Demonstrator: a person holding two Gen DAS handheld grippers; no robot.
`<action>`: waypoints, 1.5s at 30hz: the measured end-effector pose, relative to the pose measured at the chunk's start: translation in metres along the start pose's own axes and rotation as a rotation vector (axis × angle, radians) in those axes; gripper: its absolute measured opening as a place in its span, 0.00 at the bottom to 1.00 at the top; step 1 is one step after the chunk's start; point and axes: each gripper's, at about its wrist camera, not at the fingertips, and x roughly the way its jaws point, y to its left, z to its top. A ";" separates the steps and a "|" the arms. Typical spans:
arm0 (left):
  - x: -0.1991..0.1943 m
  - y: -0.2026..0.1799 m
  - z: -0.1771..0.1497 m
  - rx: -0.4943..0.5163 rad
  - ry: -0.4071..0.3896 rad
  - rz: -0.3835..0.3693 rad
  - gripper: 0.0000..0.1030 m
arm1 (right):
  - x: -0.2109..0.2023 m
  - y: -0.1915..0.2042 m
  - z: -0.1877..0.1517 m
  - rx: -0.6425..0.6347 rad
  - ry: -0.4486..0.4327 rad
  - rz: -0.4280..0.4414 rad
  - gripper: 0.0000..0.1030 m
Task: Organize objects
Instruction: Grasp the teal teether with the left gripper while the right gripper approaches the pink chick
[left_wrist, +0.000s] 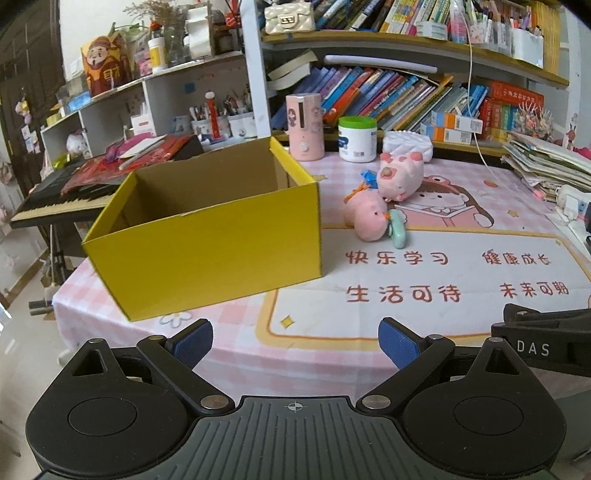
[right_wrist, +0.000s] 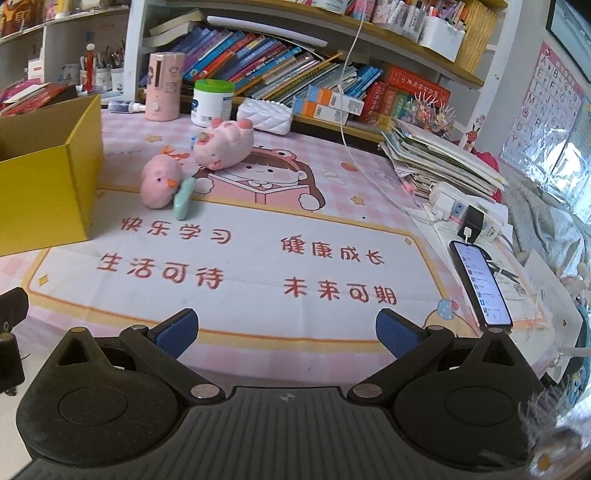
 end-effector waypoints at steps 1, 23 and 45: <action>0.003 -0.002 0.002 -0.002 0.003 0.000 0.95 | 0.003 -0.001 0.002 -0.004 0.002 0.001 1.00; 0.055 -0.060 0.056 -0.047 -0.018 0.006 0.95 | 0.081 -0.039 0.070 -0.058 -0.022 0.097 1.00; 0.105 -0.115 0.086 -0.062 0.012 -0.003 0.75 | 0.140 -0.089 0.114 0.023 -0.076 0.247 1.00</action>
